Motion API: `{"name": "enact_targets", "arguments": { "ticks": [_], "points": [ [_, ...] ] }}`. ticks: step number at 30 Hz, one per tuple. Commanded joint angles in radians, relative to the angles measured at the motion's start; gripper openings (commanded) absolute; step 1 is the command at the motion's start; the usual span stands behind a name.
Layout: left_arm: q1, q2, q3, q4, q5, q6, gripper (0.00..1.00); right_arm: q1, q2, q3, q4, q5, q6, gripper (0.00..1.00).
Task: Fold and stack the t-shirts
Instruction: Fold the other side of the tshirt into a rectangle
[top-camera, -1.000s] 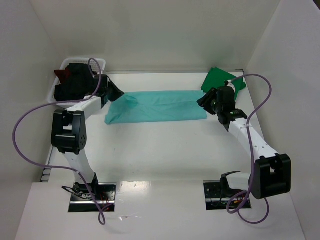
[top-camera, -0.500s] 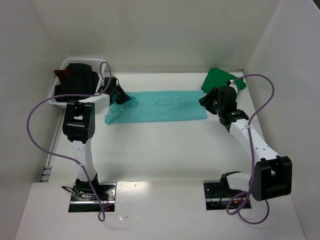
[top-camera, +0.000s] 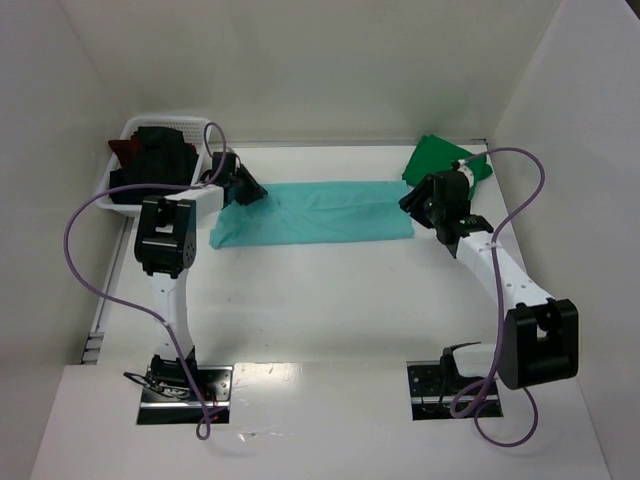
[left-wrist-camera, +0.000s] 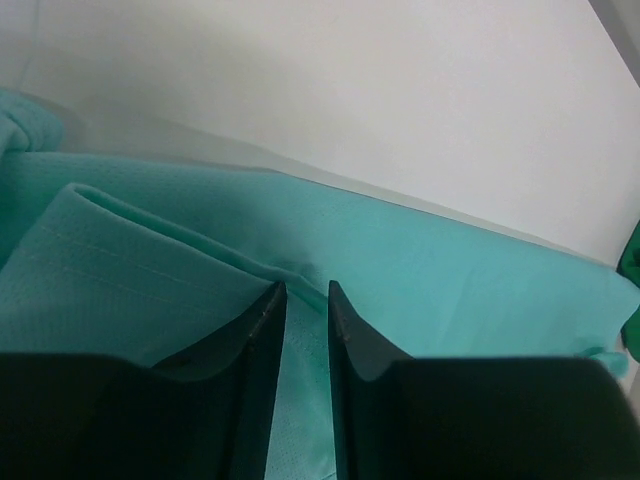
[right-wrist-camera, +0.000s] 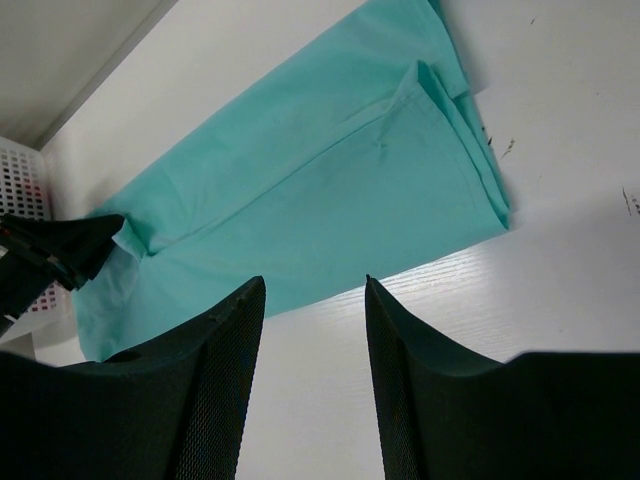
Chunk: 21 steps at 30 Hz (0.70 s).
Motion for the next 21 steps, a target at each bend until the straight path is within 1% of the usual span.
{"name": "enact_targets", "arguments": {
  "ticks": [1,3,6,7,8,10,11,12,13,15,16,18,19,21],
  "points": [
    [-0.008,0.044,0.046,0.053,0.016,-0.014,0.32,-0.008,0.029,0.059,0.013,0.028,-0.015,0.51],
    [-0.019,0.056,0.055,0.043,0.026,-0.014,0.35,-0.008,0.04,0.069,0.013,0.019,-0.035,0.51],
    [-0.019,0.065,0.078,0.025,0.026,-0.003,0.43,-0.008,0.063,0.089,0.013,-0.016,-0.068,0.51],
    [-0.019,0.055,0.095,0.016,0.026,0.006,0.46,-0.008,0.063,0.108,0.013,-0.028,-0.084,0.55],
    [-0.019,0.044,0.108,0.005,0.026,0.006,0.54,-0.017,0.088,0.123,0.013,-0.045,-0.104,0.62],
    [-0.019,-0.011,0.109,-0.022,-0.002,0.015,0.68,-0.017,0.116,0.193,-0.021,-0.09,-0.177,0.72],
    [-0.019,-0.034,0.109,-0.033,-0.014,0.026,0.73,-0.017,0.15,0.223,-0.033,-0.105,-0.209,0.78],
    [-0.028,-0.083,0.109,-0.061,-0.029,0.026,0.85,-0.017,0.167,0.255,-0.05,-0.117,-0.273,0.9],
    [-0.028,-0.108,0.109,-0.078,-0.066,0.037,0.91,-0.017,0.185,0.316,-0.067,-0.129,-0.3,0.99],
    [-0.028,-0.189,0.096,-0.122,-0.1,0.037,0.99,-0.017,0.249,0.379,-0.113,-0.152,-0.38,0.99],
    [-0.028,-0.218,0.066,-0.131,-0.131,0.037,0.99,-0.017,0.276,0.443,-0.134,-0.174,-0.46,0.99],
    [-0.028,-0.305,0.014,-0.131,-0.142,0.002,1.0,-0.017,0.354,0.502,-0.197,-0.206,-0.57,0.99],
    [-0.037,-0.332,-0.012,-0.131,-0.142,-0.009,1.0,-0.005,0.375,0.529,-0.208,-0.164,-0.658,0.99],
    [-0.037,-0.396,-0.084,-0.131,-0.128,-0.02,1.0,0.015,0.406,0.53,-0.182,-0.098,-0.714,0.99]
  ]
}}
